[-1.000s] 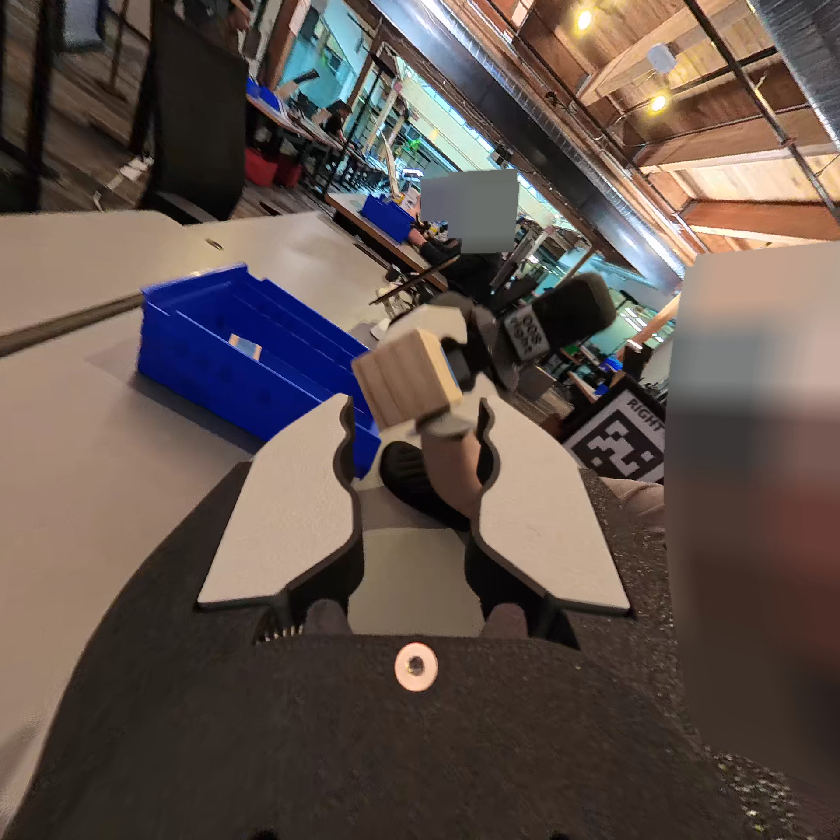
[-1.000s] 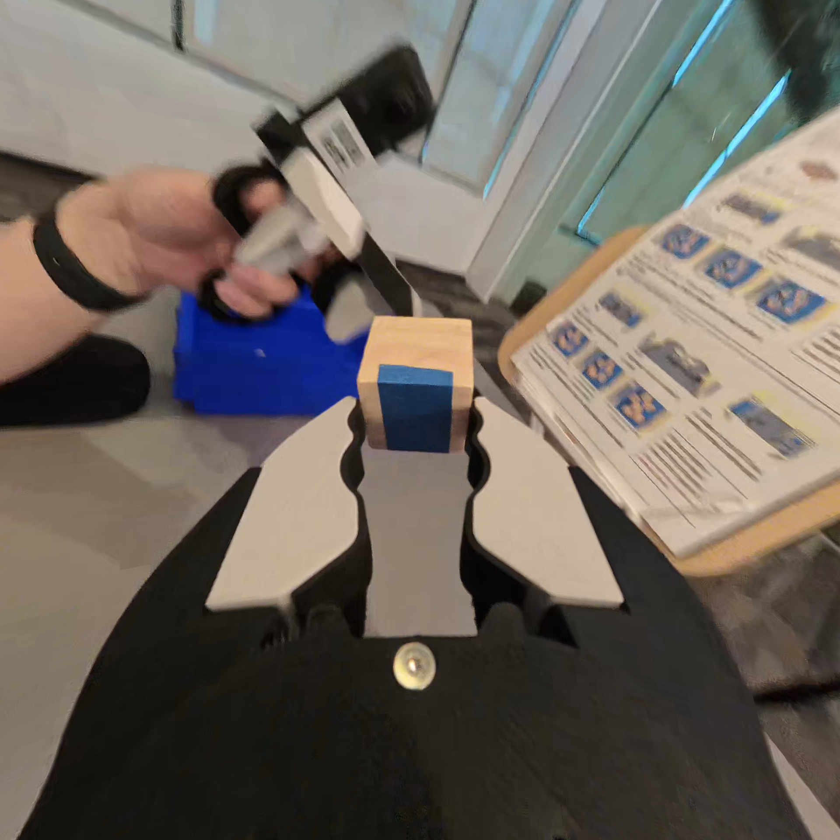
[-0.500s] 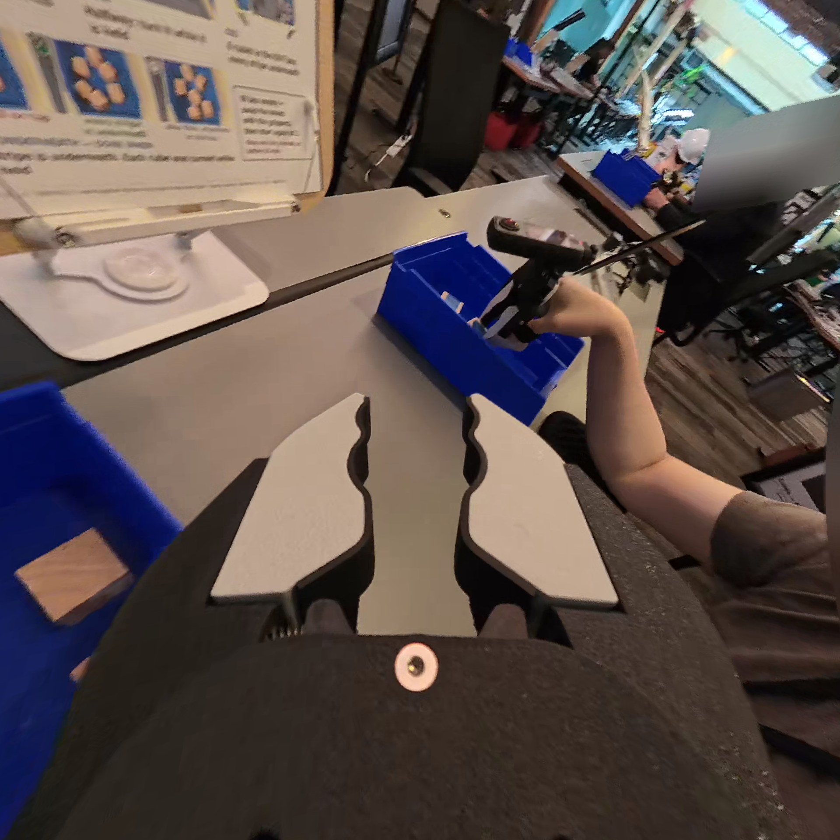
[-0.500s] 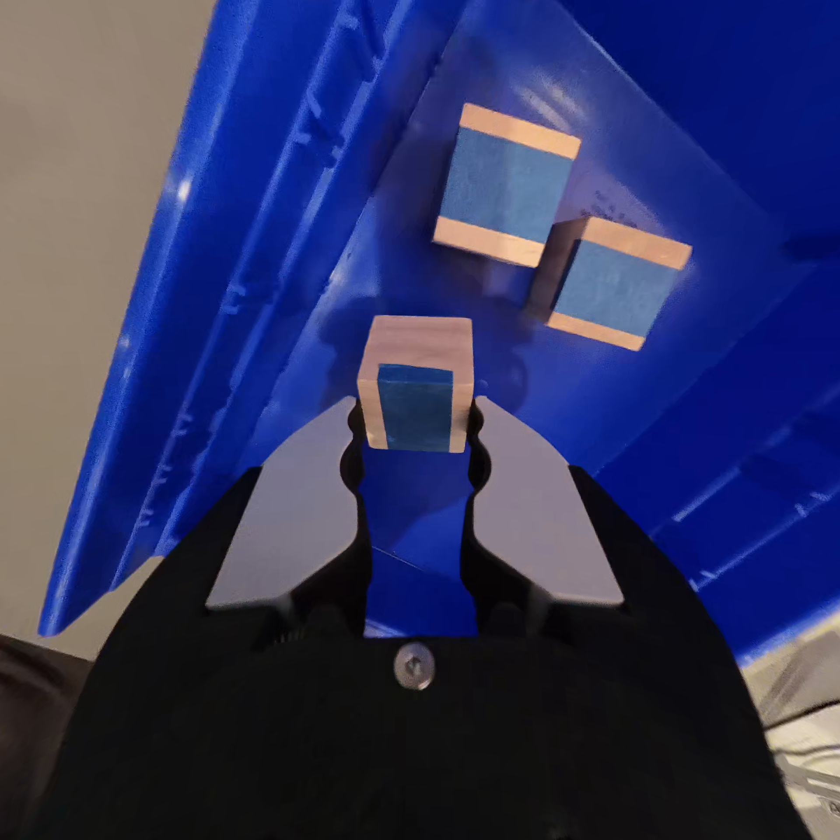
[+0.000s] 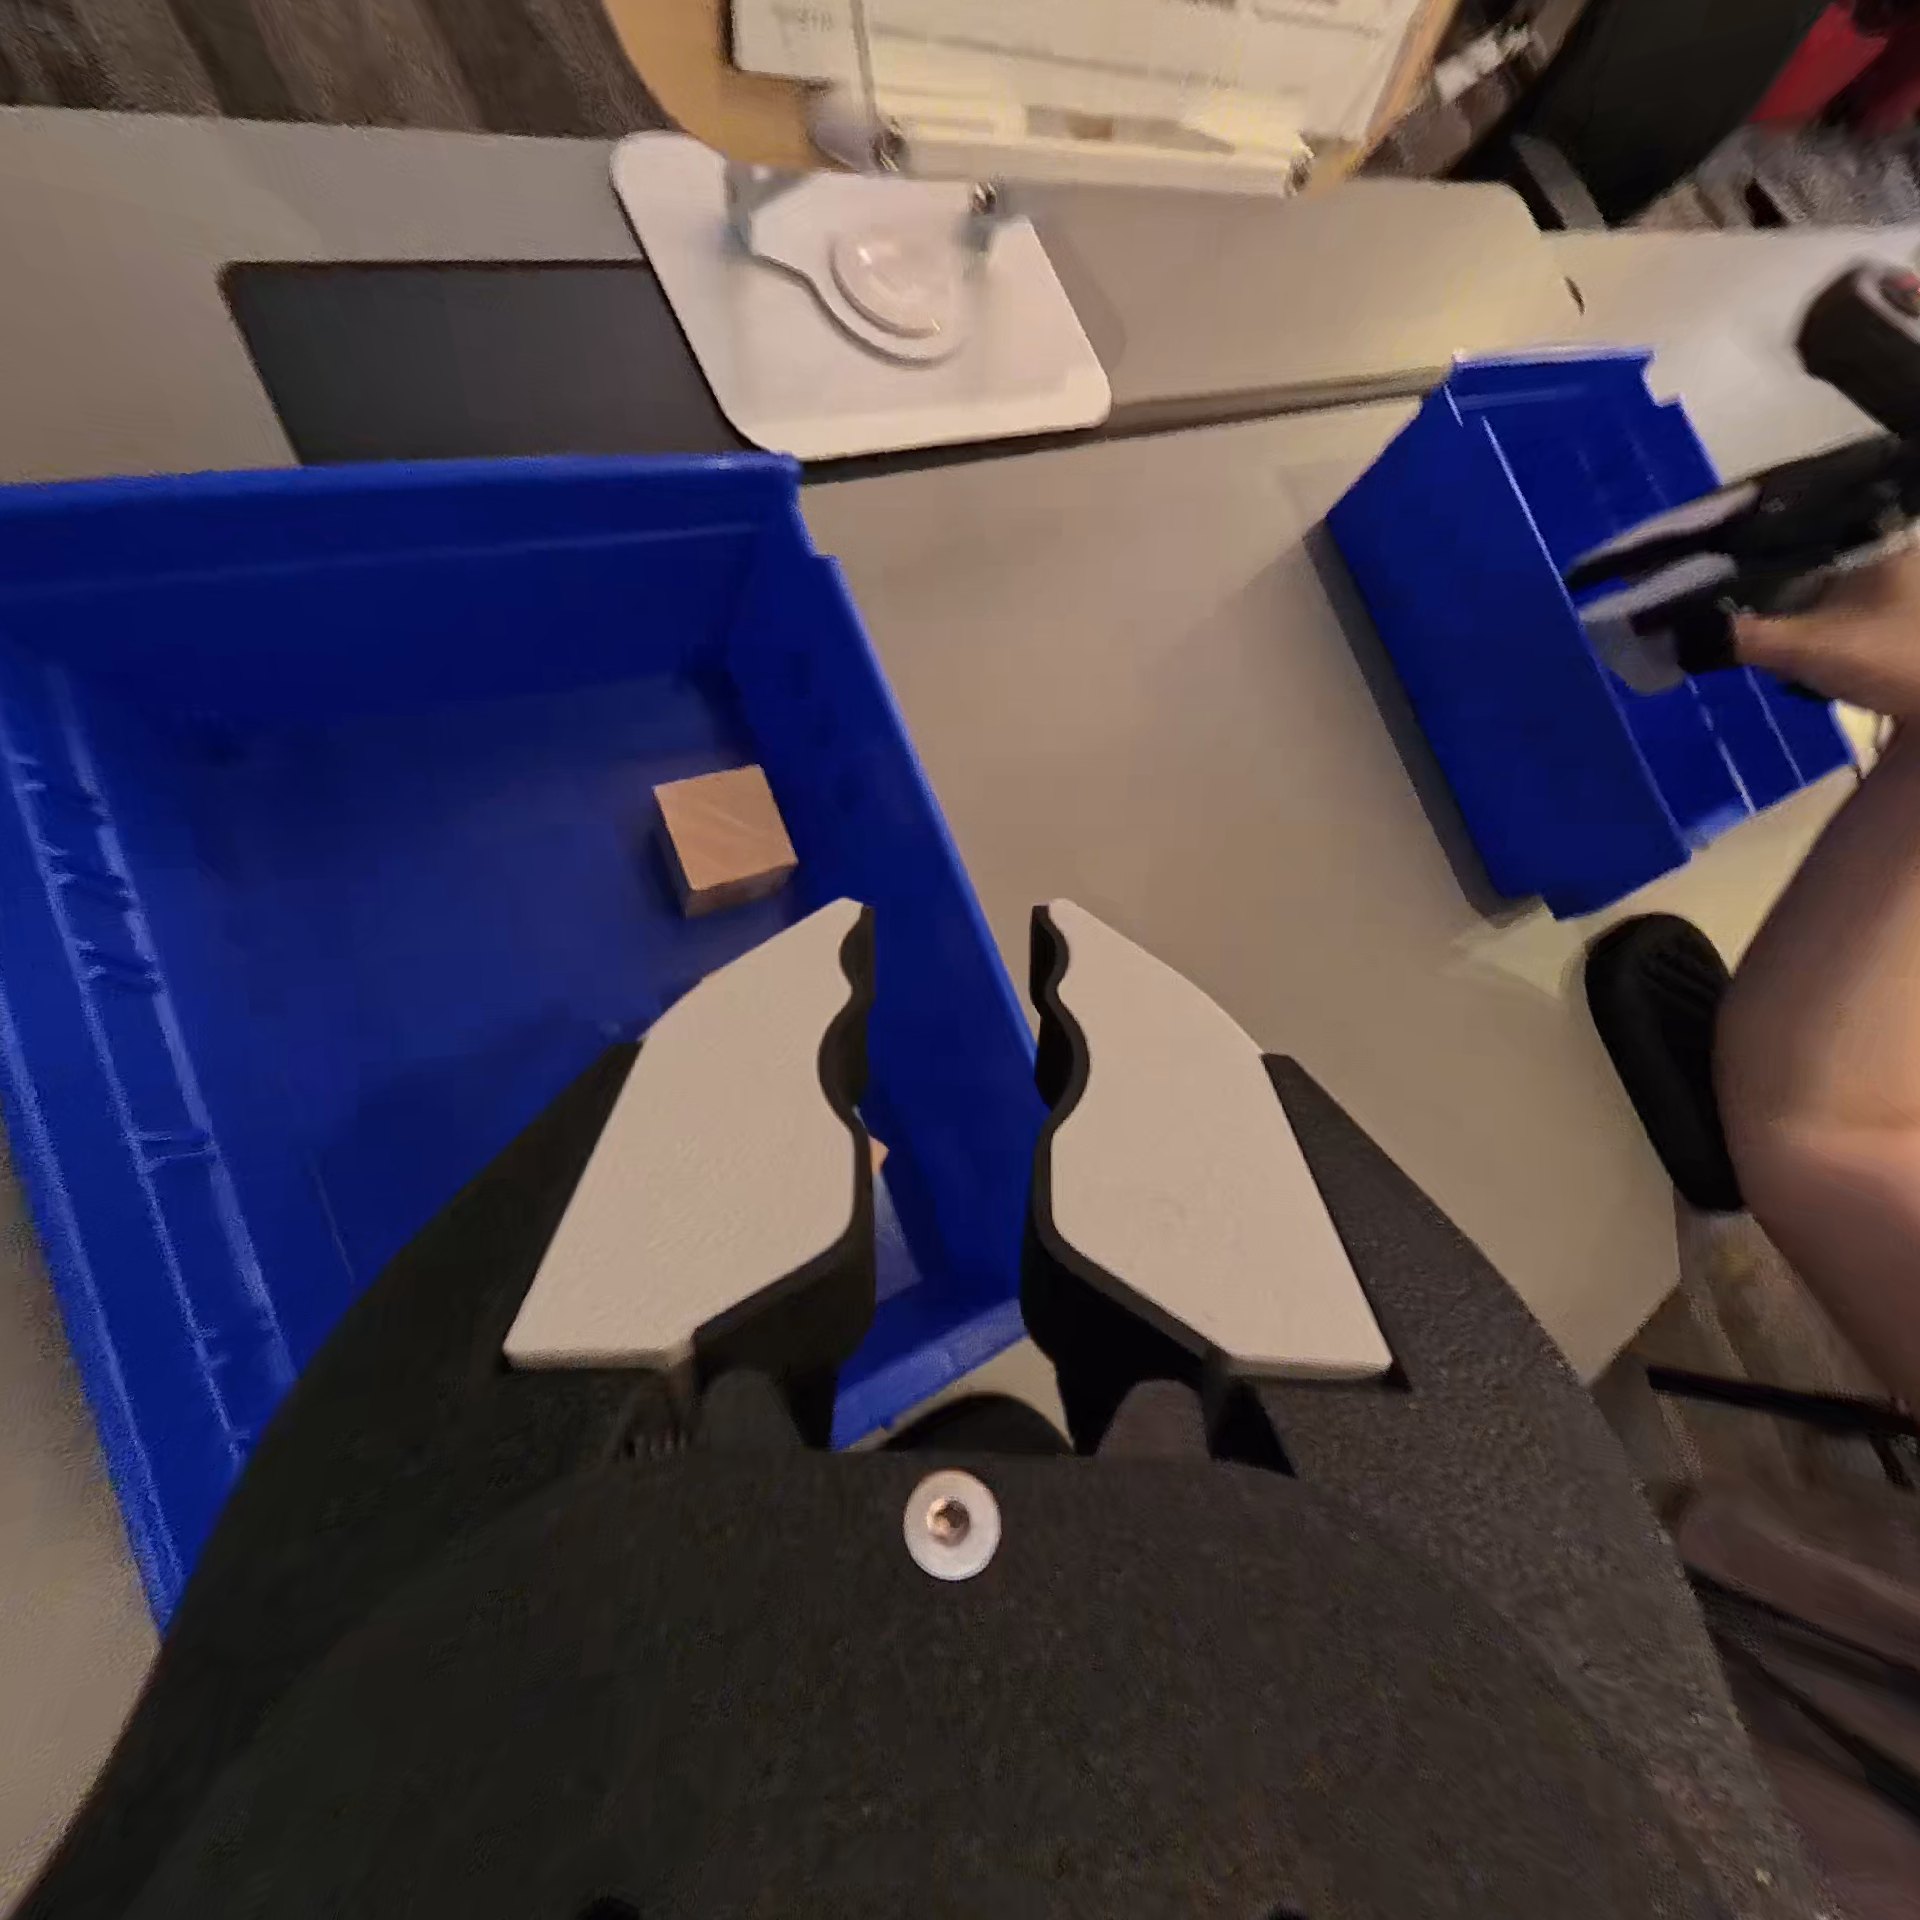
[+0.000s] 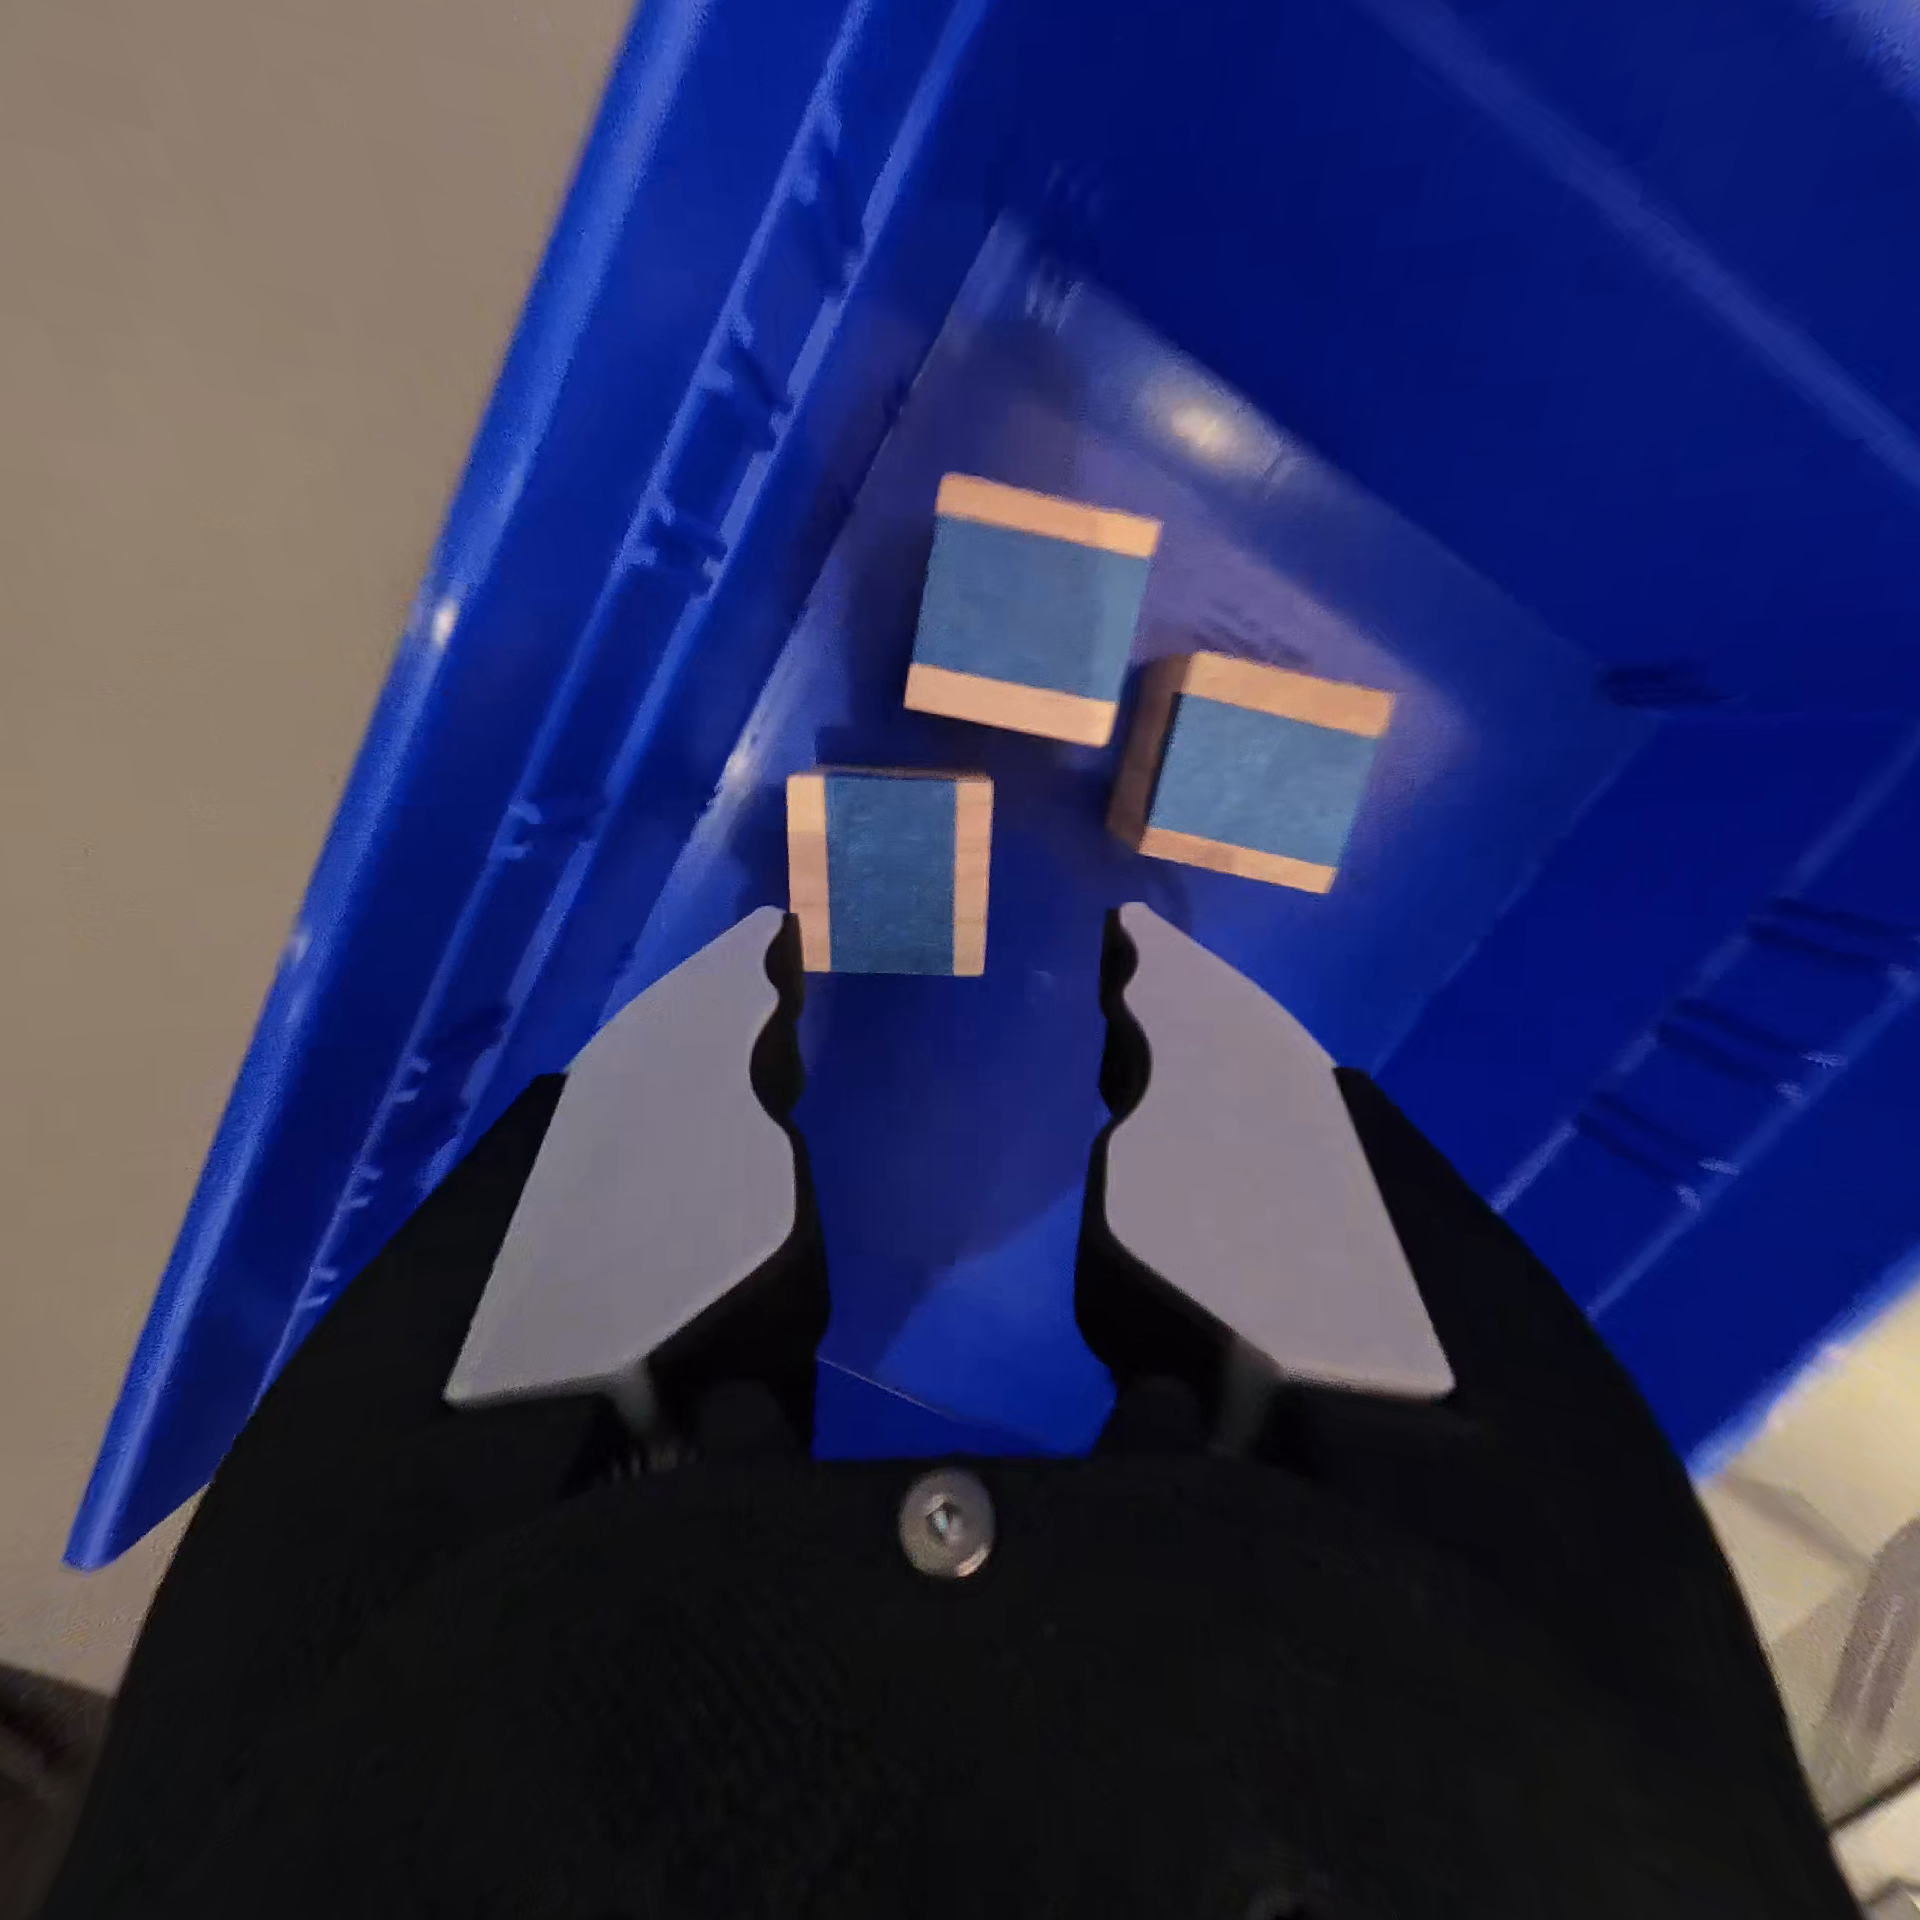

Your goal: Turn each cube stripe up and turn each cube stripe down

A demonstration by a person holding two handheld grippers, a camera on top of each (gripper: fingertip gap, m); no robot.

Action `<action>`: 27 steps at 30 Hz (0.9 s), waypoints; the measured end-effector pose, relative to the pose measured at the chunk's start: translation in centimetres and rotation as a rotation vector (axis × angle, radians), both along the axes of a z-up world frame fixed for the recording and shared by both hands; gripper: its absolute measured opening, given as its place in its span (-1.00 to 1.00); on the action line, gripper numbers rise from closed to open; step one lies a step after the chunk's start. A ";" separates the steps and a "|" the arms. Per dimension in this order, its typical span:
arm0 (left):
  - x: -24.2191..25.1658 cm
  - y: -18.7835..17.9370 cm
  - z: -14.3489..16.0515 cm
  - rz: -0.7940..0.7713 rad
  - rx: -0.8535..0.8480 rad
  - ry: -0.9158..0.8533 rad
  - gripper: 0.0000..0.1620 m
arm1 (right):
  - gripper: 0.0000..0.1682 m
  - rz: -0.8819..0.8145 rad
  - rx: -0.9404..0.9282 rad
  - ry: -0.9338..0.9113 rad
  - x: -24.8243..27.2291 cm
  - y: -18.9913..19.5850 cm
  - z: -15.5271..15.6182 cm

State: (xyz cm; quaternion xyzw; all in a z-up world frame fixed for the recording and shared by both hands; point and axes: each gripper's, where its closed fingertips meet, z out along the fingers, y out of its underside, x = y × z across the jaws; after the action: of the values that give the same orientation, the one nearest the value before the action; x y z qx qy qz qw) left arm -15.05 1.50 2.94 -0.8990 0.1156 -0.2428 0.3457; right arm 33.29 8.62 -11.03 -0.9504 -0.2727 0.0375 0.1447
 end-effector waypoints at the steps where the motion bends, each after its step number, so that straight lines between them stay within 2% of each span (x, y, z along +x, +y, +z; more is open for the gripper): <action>1: -0.4 0.6 0.0 0.026 0.016 -0.004 -0.63 | -0.32 -0.010 0.042 0.023 0.1 0.3 0.9; 4: -1.2 2.4 -1.8 0.064 0.002 0.071 -0.47 | -0.32 -0.020 0.126 0.062 0.5 0.7 3.1; 9: -1.8 5.3 -7.8 0.151 -0.150 0.269 -0.27 | -0.31 -0.005 0.128 0.038 0.9 -0.1 3.5; 15: -0.3 6.6 -13.1 0.125 -0.280 0.360 -0.27 | -0.31 0.013 0.101 0.016 0.7 -0.3 2.8; 27: -0.6 7.5 -16.4 0.145 -0.339 0.461 -0.34 | -0.32 0.001 0.075 -0.008 1.5 -0.7 2.4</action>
State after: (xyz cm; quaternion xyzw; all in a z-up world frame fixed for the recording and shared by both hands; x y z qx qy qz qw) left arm -15.67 8.98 -13.46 -0.9812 0.0844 -0.0226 0.1718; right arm 34.79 7.93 -8.58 -0.9444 -0.2747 0.0236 0.1793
